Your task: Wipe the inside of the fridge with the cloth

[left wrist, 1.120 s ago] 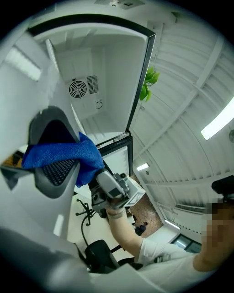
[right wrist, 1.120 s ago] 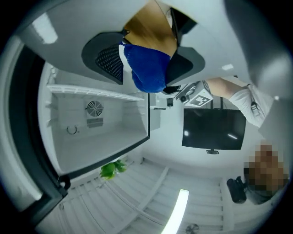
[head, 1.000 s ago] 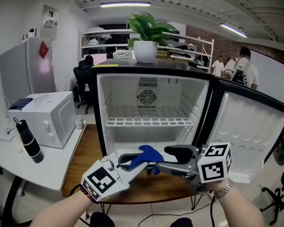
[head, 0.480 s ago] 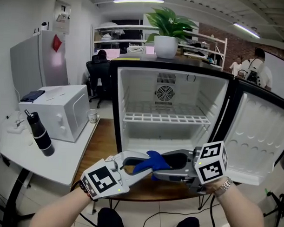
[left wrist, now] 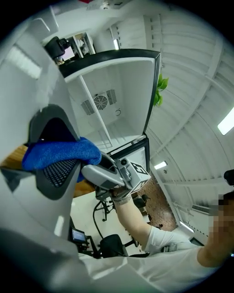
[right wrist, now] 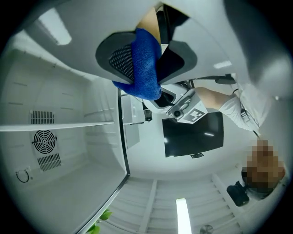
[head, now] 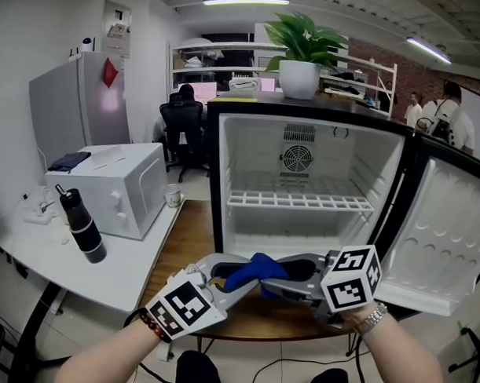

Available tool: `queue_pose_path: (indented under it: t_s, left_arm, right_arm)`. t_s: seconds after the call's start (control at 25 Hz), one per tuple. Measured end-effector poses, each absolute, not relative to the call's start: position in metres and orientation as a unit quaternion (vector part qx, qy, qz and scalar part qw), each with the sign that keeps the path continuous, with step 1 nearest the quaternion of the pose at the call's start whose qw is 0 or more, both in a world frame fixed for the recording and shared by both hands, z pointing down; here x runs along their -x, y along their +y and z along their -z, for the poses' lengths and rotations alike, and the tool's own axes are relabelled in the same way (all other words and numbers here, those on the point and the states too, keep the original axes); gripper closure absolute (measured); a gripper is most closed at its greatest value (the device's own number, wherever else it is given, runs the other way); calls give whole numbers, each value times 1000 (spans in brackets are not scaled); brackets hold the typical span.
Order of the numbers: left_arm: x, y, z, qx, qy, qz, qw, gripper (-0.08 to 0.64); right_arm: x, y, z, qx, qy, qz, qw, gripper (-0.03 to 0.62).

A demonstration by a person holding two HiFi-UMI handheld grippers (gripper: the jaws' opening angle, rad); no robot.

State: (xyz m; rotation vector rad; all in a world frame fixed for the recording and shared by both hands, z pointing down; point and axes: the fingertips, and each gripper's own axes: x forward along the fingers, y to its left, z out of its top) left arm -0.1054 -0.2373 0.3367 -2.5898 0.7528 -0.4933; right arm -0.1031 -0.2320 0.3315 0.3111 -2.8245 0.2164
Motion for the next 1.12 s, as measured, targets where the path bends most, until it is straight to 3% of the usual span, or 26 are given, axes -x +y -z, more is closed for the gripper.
queue_pose_path:
  t_s: [0.44, 0.72, 1.12]
  left_arm:
    - [177, -284, -328, 888, 445, 95, 68, 405]
    - [208, -318, -322, 831, 553, 51, 31, 405]
    - [202, -350, -322, 824, 566, 32, 11, 404]
  right_arm:
    - [120, -298, -356, -249, -963, -37, 98, 470]
    - [151, -329, -380, -315, -945, -20, 82, 471]
    - [176, -354, -387, -334, -942, -17, 26, 479]
